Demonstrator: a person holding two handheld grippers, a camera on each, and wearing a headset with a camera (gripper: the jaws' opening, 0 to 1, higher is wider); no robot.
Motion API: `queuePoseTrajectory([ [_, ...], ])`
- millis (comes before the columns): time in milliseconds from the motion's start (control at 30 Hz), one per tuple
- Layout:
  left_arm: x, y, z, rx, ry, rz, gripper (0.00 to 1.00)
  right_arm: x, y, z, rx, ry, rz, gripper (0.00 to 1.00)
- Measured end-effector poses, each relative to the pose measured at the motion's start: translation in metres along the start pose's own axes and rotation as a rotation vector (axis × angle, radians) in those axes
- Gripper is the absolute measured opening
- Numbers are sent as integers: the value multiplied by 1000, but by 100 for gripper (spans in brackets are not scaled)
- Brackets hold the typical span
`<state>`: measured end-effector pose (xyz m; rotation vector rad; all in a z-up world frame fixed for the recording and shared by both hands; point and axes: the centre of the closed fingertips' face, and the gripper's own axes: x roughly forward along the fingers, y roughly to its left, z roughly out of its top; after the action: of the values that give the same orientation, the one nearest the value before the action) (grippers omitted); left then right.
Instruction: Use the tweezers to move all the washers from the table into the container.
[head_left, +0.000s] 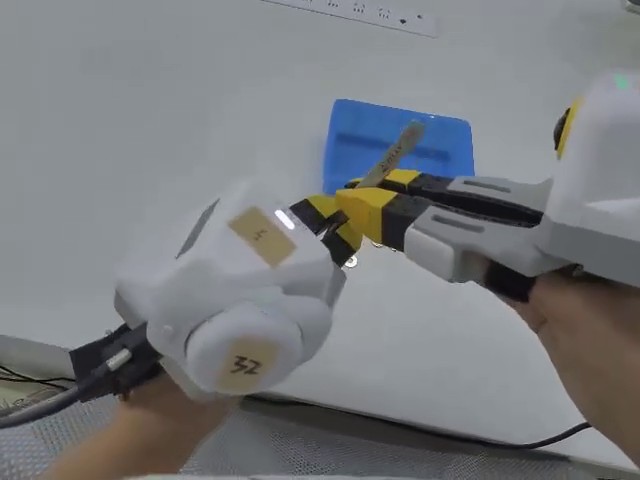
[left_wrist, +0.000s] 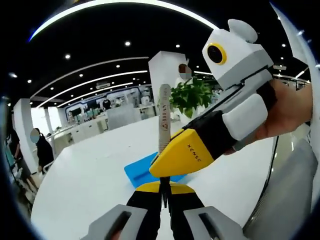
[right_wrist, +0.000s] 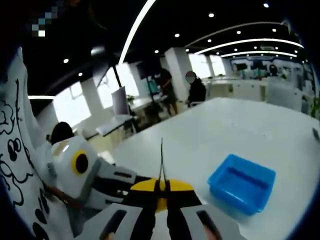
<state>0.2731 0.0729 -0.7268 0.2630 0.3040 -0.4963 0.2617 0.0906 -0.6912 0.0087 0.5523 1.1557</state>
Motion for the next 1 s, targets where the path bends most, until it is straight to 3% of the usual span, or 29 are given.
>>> queuePoseTrajectory([
  [67, 3, -1, -4, 78, 1, -12, 1, 1, -1, -4, -13, 16, -1, 3],
  [133, 1, 2, -12, 85, 39, 8, 3, 2, -4, -6, -5, 2, -11, 2],
  [200, -1, 6, -20, 41, 56, 17, 13, 2, -11, -6, 4, -15, -35, 2],
  [233, -6, 8, -30, -28, 105, 15, 17, 3, -13, -7, 5, -17, -42, 2],
  [300, -16, 22, -34, -57, 122, 56, 27, 6, -25, -16, -2, -14, -71, 3],
  [400, -35, 46, -32, -75, 118, 137, 35, 11, -34, -31, -10, 2, -98, 3],
  [433, -38, 50, -32, -79, 118, 147, 38, 13, -36, -35, -16, 7, -105, 3],
  [467, -47, 63, -37, -83, 130, 194, 41, 16, -41, -41, -38, 12, -128, 3],
  [600, -67, 85, -49, -26, 158, 285, 46, 26, -47, -58, -84, 40, -149, 3],
  [733, -72, 86, -62, -61, 201, 289, 52, 35, -50, -77, -117, 86, -141, 3],
  [1000, -74, 81, -58, -97, 183, 284, 56, 45, -57, -96, -129, 122, -126, 4],
])
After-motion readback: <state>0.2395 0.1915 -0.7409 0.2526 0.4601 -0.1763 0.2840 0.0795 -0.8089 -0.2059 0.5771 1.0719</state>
